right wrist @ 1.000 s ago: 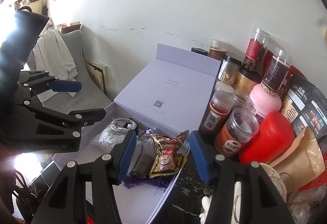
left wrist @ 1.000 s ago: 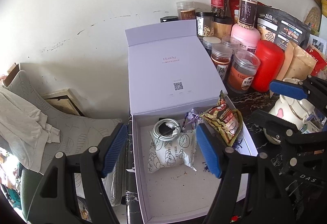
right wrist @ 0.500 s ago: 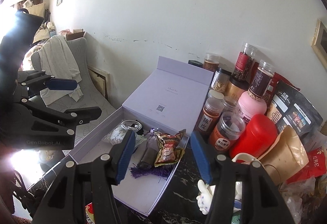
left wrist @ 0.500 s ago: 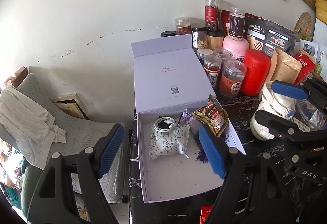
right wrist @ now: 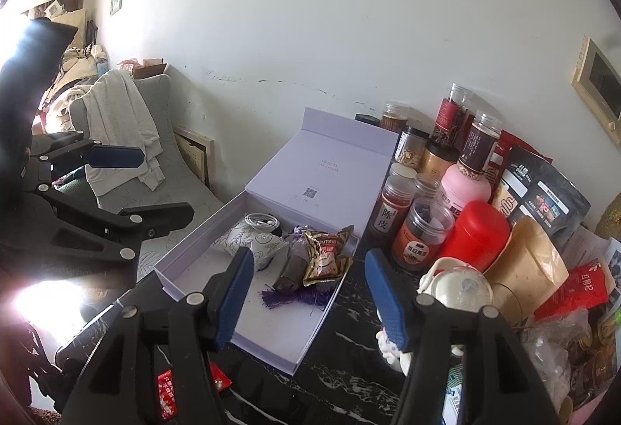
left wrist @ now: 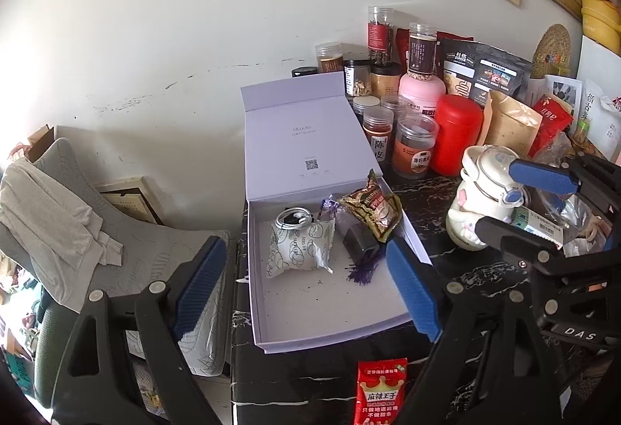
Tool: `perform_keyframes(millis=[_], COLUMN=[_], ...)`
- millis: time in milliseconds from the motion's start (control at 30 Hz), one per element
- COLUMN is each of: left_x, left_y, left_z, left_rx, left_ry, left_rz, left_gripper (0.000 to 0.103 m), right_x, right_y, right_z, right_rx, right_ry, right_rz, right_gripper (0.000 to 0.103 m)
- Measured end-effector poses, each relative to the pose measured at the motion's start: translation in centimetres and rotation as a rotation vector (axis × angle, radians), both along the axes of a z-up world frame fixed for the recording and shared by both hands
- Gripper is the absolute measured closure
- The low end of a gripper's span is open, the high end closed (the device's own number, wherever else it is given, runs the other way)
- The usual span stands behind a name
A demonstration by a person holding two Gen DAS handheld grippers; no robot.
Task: Organize objects
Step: 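Move the left tool to the red packet while the right tool reaches the polka-dot scrunchie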
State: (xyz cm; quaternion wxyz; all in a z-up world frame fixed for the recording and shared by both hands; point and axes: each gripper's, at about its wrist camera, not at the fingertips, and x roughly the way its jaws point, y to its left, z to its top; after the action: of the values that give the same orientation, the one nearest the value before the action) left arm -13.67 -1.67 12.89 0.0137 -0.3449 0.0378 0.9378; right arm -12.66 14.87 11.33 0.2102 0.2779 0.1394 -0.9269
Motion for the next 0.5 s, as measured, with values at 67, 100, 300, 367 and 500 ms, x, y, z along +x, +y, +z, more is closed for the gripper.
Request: perform_keyframes(millis=[67, 100, 300, 367, 500], left_x=[0.8, 1.2, 3.3, 3.9, 5.3], left_y=[0.3, 0.4, 0.9, 1.1, 1.2], left_z=[-0.1, -0.2, -0.7, -0.9, -1.6], left_rx=[0.013, 0.010, 0.011, 0.010, 0.007], left_ry=[-0.003, -0.002, -0.009, -0.014, -0.025], left_rz=[-0.004, -0.002, 0.001, 0.002, 0.006], left_gripper=[0.019, 0.019, 0.018, 0.018, 0.018], right_x=[0.5, 0.8, 2.8, 3.4, 4.6], right_y=[0.2, 0.3, 0.9, 1.1, 1.3], right_z=[-0.2, -0.3, -0.9, -1.1, -1.8], right_rx=[-0.001, -0.002, -0.005, -0.006, -0.005], right_ry=[-0.004, -0.006, -0.018, -0.024, -0.037], right_rz=[0.000, -0.001, -0.006, -0.008, -0.009], right_gripper=[0.042, 0.042, 0.042, 0.042, 0.042])
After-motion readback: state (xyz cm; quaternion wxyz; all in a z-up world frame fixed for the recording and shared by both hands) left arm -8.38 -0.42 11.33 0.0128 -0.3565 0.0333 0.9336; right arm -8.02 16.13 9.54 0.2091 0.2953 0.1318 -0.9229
